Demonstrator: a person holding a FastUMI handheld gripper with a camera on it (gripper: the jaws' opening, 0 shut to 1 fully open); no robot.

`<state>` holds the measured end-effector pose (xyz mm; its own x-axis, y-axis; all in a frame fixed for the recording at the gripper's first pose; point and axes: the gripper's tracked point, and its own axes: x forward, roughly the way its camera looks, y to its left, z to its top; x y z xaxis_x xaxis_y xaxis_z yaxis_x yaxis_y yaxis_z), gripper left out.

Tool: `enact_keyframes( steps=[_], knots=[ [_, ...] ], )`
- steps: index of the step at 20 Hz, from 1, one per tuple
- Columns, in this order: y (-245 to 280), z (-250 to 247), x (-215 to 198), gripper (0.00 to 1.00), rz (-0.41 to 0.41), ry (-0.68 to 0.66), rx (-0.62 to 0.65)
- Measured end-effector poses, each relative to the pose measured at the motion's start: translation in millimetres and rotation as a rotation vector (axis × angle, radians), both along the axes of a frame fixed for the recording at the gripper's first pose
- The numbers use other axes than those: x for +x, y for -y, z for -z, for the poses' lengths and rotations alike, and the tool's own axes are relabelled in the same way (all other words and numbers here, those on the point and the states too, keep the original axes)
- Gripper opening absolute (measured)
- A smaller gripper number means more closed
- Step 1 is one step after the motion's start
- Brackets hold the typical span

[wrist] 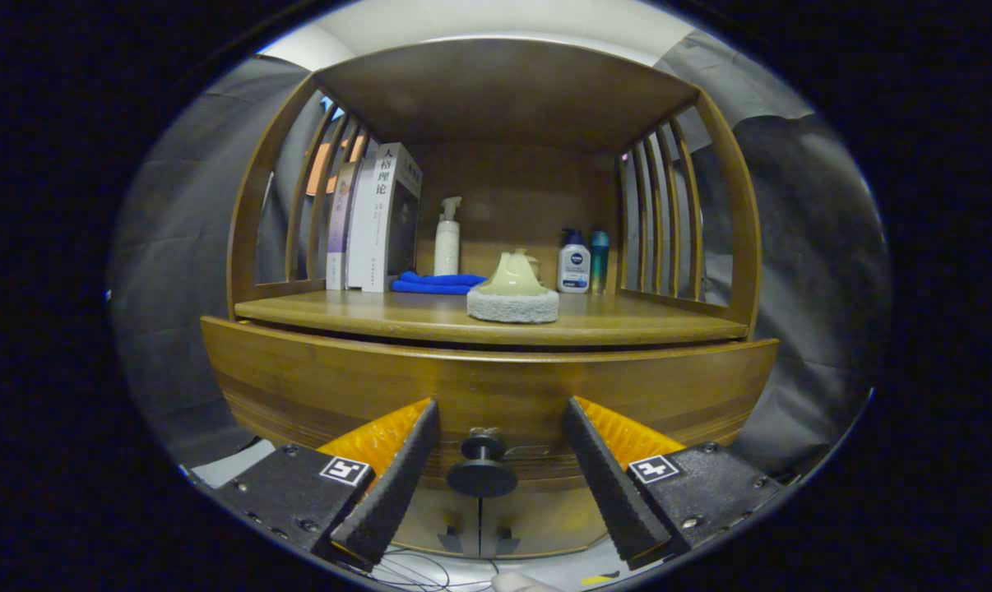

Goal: Pull open the drawer, take out the items inside it, and place them on the countertop above the cabinet.

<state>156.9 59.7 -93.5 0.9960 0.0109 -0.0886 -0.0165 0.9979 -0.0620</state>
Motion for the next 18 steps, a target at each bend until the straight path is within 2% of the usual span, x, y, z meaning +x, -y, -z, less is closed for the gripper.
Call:
enact_keyframes(
  steps=[11,15,18],
  knots=[
    [-3.6,5.1,26.2,1.00,0.008,-0.025,0.002],
    [-5.7,3.4,25.3,1.00,-0.002,-0.030,0.022],
    [3.3,-12.5,9.0,1.00,-0.002,-0.019,0.019]
  ],
)
